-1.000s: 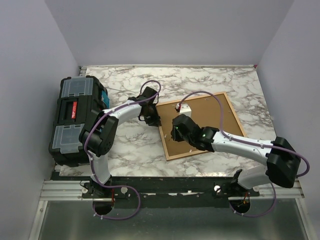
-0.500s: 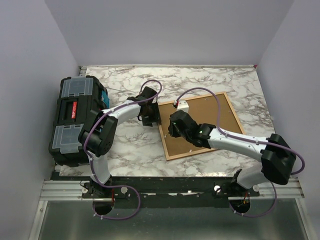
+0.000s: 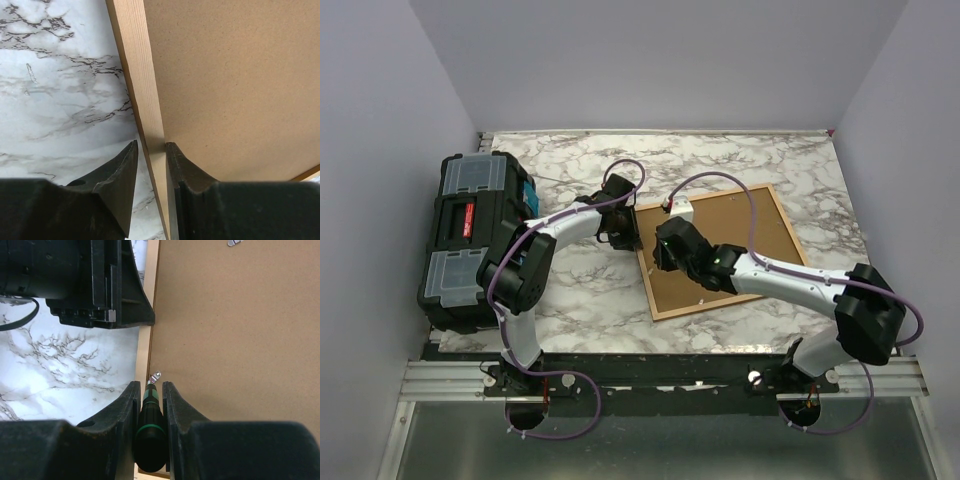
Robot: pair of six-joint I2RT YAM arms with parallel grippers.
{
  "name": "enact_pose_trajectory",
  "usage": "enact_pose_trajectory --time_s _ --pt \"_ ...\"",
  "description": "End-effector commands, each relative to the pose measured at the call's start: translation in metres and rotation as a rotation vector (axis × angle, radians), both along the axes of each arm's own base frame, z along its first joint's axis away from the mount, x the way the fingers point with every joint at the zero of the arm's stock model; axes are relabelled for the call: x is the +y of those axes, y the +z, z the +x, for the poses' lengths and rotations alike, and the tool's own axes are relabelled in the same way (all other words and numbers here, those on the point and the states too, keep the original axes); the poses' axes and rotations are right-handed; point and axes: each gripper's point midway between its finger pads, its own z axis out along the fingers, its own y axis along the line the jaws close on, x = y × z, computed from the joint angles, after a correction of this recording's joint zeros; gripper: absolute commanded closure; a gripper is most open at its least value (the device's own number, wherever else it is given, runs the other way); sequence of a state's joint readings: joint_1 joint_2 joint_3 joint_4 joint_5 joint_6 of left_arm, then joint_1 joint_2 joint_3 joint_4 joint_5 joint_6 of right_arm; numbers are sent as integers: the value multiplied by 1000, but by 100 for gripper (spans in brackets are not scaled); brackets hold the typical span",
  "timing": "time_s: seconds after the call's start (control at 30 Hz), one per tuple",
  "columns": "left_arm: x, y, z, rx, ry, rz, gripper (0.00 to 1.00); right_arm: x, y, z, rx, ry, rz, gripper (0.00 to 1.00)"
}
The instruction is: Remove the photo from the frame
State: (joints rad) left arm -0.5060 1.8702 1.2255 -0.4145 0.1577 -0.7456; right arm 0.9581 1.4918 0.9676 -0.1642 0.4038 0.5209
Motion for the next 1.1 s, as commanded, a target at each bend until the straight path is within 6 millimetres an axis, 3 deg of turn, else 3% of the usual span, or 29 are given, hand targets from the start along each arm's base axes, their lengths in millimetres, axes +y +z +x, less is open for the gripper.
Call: enact_pose_trajectory --time_s 0.0,0.37,1.07 --pt "16 -16 -10 36 14 61 71 8 13 11 -37 -4 15 100" --pt "15 -18 -11 40 12 54 72 15 0 11 -13 12 8 100" --pt "21 -20 -7 43 21 65 74 -4 -9 -6 33 14 -32 100"
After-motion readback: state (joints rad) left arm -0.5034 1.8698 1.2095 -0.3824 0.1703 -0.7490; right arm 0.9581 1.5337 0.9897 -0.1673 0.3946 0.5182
